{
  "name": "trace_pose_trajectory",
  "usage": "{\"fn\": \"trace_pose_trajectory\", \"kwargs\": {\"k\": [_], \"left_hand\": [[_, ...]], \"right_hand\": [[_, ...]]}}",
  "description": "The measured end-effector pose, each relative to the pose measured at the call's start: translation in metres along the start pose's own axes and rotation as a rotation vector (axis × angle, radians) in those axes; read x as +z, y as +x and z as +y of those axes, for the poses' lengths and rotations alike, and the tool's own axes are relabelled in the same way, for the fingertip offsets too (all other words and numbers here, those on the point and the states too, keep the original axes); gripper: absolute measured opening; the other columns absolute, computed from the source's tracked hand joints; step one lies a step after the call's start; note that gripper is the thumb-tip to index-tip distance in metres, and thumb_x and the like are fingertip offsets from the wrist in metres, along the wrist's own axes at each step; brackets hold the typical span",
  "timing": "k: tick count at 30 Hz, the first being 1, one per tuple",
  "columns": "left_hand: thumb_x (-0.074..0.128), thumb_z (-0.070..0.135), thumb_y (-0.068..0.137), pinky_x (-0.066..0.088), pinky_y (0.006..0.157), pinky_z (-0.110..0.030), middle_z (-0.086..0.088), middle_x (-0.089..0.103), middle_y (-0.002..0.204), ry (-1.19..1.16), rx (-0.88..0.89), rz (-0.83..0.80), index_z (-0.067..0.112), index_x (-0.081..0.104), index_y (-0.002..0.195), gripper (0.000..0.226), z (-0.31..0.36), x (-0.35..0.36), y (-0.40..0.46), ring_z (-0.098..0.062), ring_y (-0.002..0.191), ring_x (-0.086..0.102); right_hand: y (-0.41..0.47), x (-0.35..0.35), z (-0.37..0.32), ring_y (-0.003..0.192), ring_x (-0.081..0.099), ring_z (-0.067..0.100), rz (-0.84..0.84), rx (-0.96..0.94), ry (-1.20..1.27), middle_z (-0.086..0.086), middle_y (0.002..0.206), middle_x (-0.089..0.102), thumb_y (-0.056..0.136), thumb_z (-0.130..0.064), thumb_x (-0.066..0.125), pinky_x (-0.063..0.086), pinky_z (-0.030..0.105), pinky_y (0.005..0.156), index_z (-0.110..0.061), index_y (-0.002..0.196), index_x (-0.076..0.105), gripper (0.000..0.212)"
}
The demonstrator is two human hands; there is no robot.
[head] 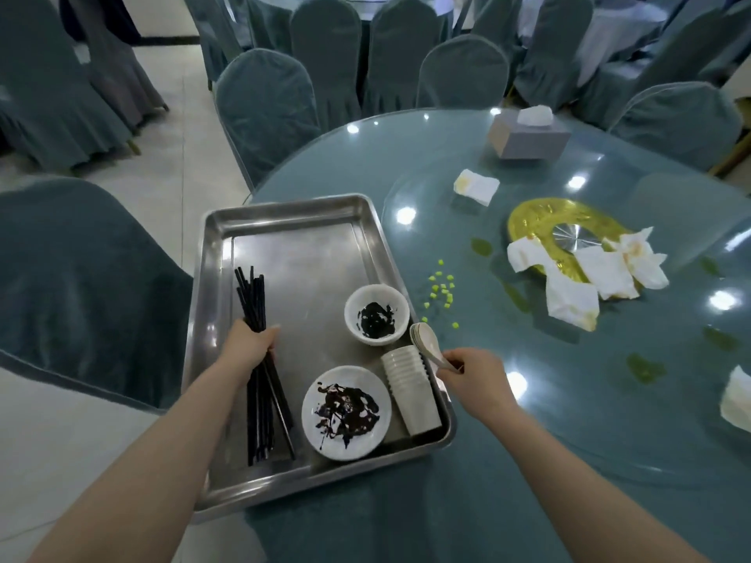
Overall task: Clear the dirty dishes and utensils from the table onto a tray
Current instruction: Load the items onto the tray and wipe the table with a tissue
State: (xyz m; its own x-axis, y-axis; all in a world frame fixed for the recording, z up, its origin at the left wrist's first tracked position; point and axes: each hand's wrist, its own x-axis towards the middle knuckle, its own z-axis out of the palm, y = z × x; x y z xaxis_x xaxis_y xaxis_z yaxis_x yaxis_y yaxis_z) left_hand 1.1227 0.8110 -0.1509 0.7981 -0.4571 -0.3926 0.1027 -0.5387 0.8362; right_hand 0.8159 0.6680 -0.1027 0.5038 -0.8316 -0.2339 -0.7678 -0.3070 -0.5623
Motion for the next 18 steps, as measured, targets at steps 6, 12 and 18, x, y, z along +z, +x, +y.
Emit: {"fn": "trace_pose_trajectory", "kwargs": {"k": [6,12,18], "left_hand": [[0.065,0.013,0.09,0.046,0.053,-0.032,-0.013,0.052,0.062,0.082,-0.052,-0.122,0.002,0.049,0.089,0.019,0.018,0.044,0.048,-0.025,0.052,0.051],[0.066,0.014,0.086,0.048,0.065,-0.037,-0.015,0.059,0.078,0.41,0.082,-0.177,0.003,0.052,0.092,0.019,0.064,0.093,0.102,-0.027,0.069,0.057],[0.074,0.016,0.081,0.049,0.081,-0.041,-0.019,0.058,0.11,0.531,0.123,-0.192,0.001,0.046,0.12,0.05,0.084,0.137,0.135,-0.034,0.099,0.057]], "right_hand": [[0.028,-0.001,0.01,0.074,0.061,0.026,0.001,0.056,0.006,0.008,0.076,0.068,0.08,-0.019,0.063,0.044,0.033,0.06,-0.009,0.083,0.069,0.012],[0.058,-0.015,0.022,0.067,0.058,0.015,0.041,0.099,0.028,-0.005,0.068,0.064,0.081,-0.022,0.066,0.045,0.03,0.062,-0.023,0.078,0.069,0.004],[0.084,-0.015,0.033,0.066,0.054,0.006,0.036,0.078,0.036,-0.011,0.067,0.059,0.083,-0.026,0.068,0.039,0.021,0.059,-0.029,0.082,0.07,0.004]]}}
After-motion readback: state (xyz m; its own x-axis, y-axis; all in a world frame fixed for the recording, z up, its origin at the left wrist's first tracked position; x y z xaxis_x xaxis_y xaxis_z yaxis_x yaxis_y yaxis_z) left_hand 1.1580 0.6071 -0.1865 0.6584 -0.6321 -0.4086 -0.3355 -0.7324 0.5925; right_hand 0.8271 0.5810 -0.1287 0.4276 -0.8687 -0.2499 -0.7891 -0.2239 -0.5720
